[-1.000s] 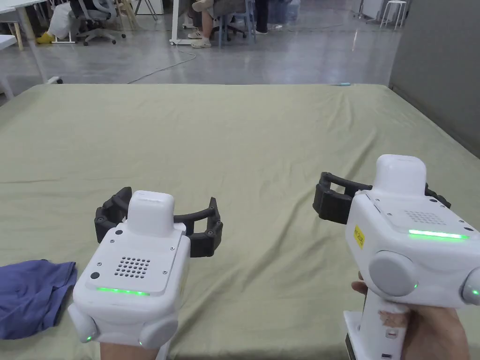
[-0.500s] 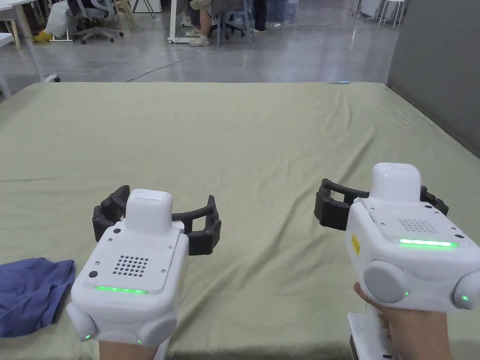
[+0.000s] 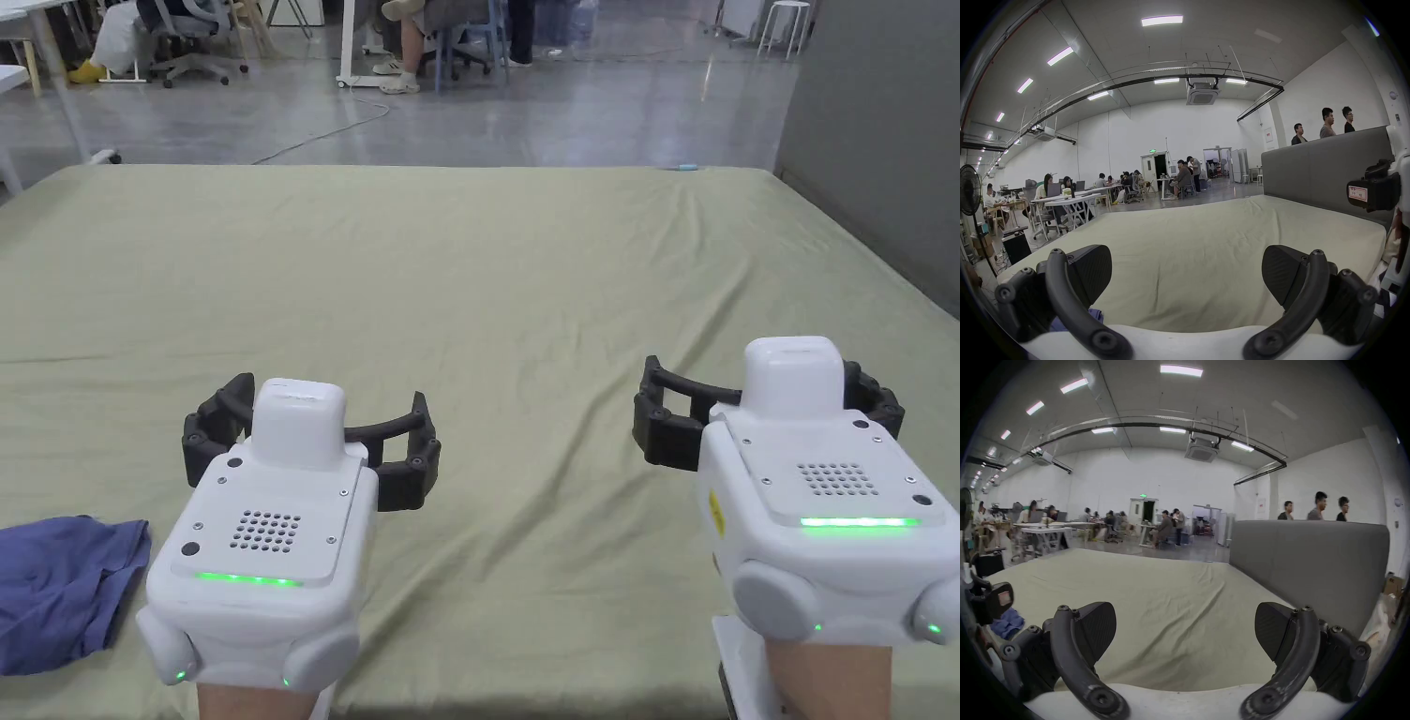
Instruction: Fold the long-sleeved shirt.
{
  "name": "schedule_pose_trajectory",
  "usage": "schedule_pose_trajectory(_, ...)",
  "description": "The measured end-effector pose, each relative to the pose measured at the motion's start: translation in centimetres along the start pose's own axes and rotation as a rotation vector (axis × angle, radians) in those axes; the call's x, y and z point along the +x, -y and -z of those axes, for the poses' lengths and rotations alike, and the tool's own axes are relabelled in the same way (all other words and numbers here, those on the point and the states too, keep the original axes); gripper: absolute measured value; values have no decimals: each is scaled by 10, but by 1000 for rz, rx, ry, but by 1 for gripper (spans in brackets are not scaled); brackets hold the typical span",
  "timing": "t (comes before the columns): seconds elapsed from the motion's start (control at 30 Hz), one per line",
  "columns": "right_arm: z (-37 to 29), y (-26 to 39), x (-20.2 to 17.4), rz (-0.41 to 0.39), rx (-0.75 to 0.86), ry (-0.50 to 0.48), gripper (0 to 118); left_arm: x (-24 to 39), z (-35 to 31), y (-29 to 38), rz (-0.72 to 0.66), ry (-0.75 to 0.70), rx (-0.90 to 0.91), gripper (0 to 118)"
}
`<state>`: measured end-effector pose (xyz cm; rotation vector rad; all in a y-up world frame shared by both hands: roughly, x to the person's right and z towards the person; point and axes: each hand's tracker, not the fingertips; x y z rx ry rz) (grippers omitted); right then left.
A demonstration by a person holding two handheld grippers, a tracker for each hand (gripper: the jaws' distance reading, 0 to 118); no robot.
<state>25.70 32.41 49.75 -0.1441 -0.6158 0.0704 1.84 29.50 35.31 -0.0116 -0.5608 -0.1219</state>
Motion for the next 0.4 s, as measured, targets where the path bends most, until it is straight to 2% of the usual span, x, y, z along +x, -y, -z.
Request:
schedule_pose_trajectory(0.03,-1,1,5,23,5,-63,114,0,0,1,5,-3,4,118)
schedule_pose_trajectory(0.07,-2,2,6,42,2,-72,114,0,0,1,8,-5,5,118)
schedule_pose_trajectory(0.17,-1,2,2,9,-11,39,114,-1,0,1,0,-6,2,118)
schedule_pose_trajectory(0.3,0,3,4,4,-11,26,114,-1,-1,0,-7,-6,4,118)
schedule_pose_trajectory(0.4,0,2,7,35,-17,-3,114,-2,-1,-1,-6,-13,2,118)
